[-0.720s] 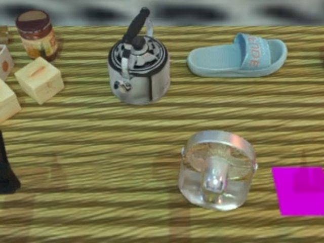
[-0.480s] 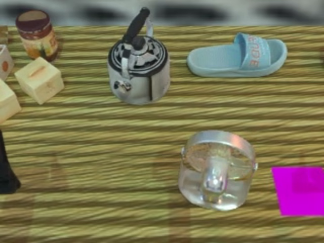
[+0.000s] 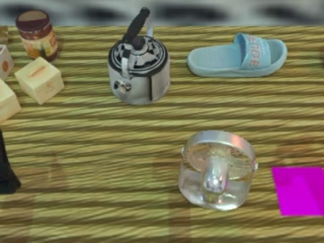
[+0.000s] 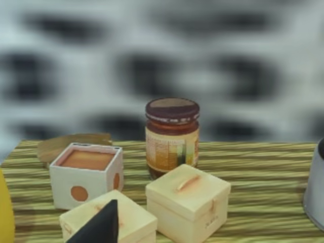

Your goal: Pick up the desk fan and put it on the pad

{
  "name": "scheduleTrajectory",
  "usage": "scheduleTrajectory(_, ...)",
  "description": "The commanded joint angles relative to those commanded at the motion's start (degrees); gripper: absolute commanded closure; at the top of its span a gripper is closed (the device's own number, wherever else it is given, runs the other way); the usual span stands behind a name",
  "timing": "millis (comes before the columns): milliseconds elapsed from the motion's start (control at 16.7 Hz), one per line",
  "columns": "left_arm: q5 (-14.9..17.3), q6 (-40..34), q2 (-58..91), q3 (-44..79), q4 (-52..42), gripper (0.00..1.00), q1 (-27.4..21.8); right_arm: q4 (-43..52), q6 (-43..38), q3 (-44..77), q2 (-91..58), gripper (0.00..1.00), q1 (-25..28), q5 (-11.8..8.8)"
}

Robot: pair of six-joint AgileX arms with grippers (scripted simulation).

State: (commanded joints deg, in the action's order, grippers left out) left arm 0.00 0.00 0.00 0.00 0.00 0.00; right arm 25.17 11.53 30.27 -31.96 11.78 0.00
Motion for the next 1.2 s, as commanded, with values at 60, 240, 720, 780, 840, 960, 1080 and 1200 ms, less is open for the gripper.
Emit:
scheduleTrajectory(60,0.00,0.00,0.00,0.00,0.00,0.00,0.00,3.85,1.76,5.27,-5.72,0.00,1.84,0.02)
scheduleTrajectory(240,0.00,0.00,0.00,0.00,0.00,0.00,0.00,15.66,7.23,21.81,-23.87,0.00,7.60,0.04)
scheduleTrajectory(720,0.00,0.00,0.00,0.00,0.00,0.00,0.00,43.97,20.32,60.90,-66.96,0.00,21.33,-0.03)
scheduleTrajectory(780,0.00,0.00,0.00,0.00,0.00,0.00,0.00,46.65,21.52,64.16,-70.69,0.00,22.57,-0.02)
scheduleTrajectory(840,0.00,0.00,0.00,0.00,0.00,0.00,0.00,49.02,22.57,66.91,-73.91,0.00,23.65,-0.02)
scheduleTrajectory(960,0.00,0.00,0.00,0.00,0.00,0.00,0.00,52.67,24.15,70.79,-78.63,0.00,25.27,0.01)
scheduleTrajectory(1080,0.00,0.00,0.00,0.00,0.00,0.00,0.00,54.54,24.94,72.61,-80.92,0.00,26.08,0.02)
scheduleTrajectory(1200,0.00,0.00,0.00,0.00,0.00,0.00,0.00,54.75,25.03,72.81,-81.17,0.00,26.17,0.02)
